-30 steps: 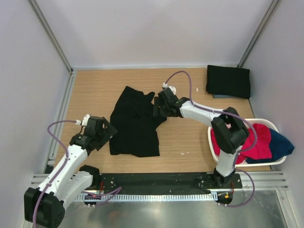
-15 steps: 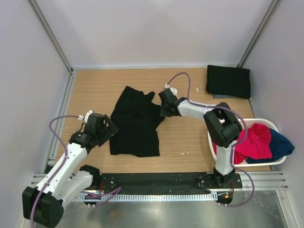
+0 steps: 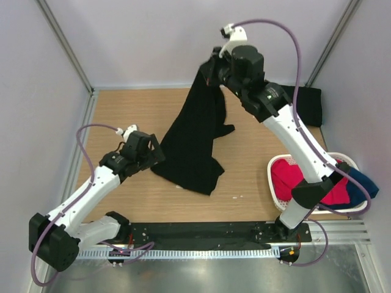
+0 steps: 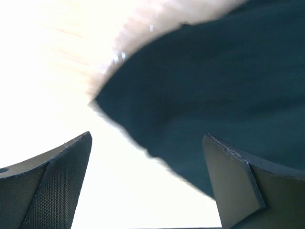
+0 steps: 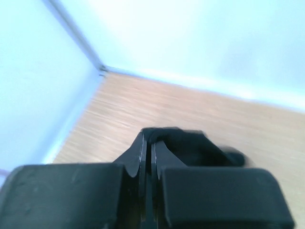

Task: Fold and stack the t-shirts
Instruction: Flatten the tshirt out

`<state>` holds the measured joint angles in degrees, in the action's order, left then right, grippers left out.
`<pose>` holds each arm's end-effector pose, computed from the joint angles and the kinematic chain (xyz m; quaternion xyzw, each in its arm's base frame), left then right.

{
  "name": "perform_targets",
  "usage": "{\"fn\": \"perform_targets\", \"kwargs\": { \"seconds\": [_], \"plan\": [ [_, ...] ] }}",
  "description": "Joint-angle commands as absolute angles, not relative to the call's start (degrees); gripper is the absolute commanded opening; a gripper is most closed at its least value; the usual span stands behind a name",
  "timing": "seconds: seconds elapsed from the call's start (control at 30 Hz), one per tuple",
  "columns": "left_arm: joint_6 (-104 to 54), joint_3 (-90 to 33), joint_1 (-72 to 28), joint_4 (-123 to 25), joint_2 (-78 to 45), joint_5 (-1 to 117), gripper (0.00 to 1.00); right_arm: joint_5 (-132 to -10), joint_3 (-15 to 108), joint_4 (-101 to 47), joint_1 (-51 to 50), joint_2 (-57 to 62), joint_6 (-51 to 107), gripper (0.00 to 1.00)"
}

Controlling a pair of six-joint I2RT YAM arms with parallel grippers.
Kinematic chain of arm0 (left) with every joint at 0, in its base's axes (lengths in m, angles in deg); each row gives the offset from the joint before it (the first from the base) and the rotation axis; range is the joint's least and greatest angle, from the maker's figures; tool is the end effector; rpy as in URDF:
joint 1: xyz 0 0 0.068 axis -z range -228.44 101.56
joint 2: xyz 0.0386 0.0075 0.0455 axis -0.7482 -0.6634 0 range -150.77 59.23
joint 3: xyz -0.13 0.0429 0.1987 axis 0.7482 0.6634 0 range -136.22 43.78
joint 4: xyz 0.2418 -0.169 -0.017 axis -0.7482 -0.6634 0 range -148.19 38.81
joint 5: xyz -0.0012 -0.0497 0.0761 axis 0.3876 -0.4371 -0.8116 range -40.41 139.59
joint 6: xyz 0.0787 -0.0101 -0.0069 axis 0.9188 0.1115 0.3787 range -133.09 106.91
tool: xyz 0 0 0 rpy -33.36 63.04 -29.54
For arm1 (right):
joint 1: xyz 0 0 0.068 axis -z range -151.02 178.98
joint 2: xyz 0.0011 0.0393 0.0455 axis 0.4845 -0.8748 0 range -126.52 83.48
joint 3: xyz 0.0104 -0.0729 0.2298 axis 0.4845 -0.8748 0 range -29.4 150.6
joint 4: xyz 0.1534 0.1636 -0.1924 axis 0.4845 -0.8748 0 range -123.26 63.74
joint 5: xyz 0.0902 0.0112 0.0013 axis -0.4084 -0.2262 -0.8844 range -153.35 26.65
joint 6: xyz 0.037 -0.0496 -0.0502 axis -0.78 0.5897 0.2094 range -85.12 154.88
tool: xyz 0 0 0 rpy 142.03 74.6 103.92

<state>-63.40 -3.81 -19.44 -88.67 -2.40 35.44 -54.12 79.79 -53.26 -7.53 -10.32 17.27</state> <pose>0.2571 -0.1234 0.1971 -0.2131 0.9133 -0.1192 0.3260 0.3516 0.2465 0.4482 -0.0767 0.7704 0.2310 0.5893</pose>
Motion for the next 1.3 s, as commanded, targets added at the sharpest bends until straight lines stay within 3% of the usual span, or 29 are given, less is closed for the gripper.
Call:
{"fn": "perform_targets", "kwargs": {
  "seconds": [0.0,0.07,0.27,0.3,0.37,0.4,0.43,0.47,0.5,0.53,0.57,0.8,0.93,1.07,1.2,1.27],
  "plan": [
    [-62.9,-7.4,-21.9,-90.4,1.6,30.1,1.00,-53.6,99.6,-64.7,-16.7,-17.3,27.4,0.01],
    [-62.7,-8.2,-27.9,-93.1,3.9,33.4,1.00,-54.0,102.3,-66.2,-21.4,-21.2,27.1,0.01],
    [-59.1,-9.7,-38.5,-100.5,10.4,34.5,1.00,-59.5,87.3,-57.4,-23.0,-29.9,20.3,0.01],
    [-58.7,-9.7,-39.0,-101.5,10.7,34.9,1.00,-60.4,86.4,-57.4,-23.1,-34.0,19.5,0.15],
    [-58.4,-9.6,-39.6,-102.6,10.9,35.0,1.00,-61.9,88.5,-58.9,-23.2,-38.0,18.9,0.29],
    [-58.3,-9.3,-39.6,-103.0,10.8,35.5,1.00,-62.1,89.6,-61.5,-23.3,-39.5,18.7,0.49],
    [-58.2,-9.0,-39.6,-103.0,10.5,36.0,1.00,-62.4,90.7,-62.7,-23.3,-41.5,18.8,0.59],
    [-58.2,-8.3,-39.6,-102.6,10.4,37.4,1.00,-61.4,91.7,-64.6,-23.3,-41.8,18.7,0.75],
    [-58.0,-8.1,-39.7,-102.3,10.4,38.2,1.00,-60.7,91.5,-65.2,-23.3,-41.5,18.8,0.75],
    [-57.7,-7.8,-39.6,-101.9,10.4,39.1,1.00,-59.8,90.8,-65.2,-23.1,-40.5,18.8,0.87],
    [-57.4,-7.6,-39.6,-101.5,10.7,40.1,1.00,-59.1,89.8,-65.1,-22.7,-37.9,18.7,0.92],
    [-54.5,-7.5,-39.2,-96.9,10.0,49.3,1.00,-60.1,76.8,-65.8,-12.8,-20.5,14.1,1.00],
    [-56.2,-8.2,-28.9,-92.4,5.9,45.3,0.98,-52.9,63.6,-65.3,-6.4,-10.1,11.9,1.00],
    [-56.3,-14.7,-11.0,-90.7,-3.8,34.4,0.97,-51.8,46.7,-61.6,3.1,-2.5,7.8,1.00],
    [-53.4,-19.6,-3.0,-87.3,-14.2,29.4,0.95,-50.1,34.7,-52.8,9.4,-0.5,7.3,1.00],
    [-51.2,-21.7,-1.3,-86.9,-20.2,28.5,0.93,-50.3,34.3,-50.5,10.6,-3.8,7.1,0.99]
  ]
}}
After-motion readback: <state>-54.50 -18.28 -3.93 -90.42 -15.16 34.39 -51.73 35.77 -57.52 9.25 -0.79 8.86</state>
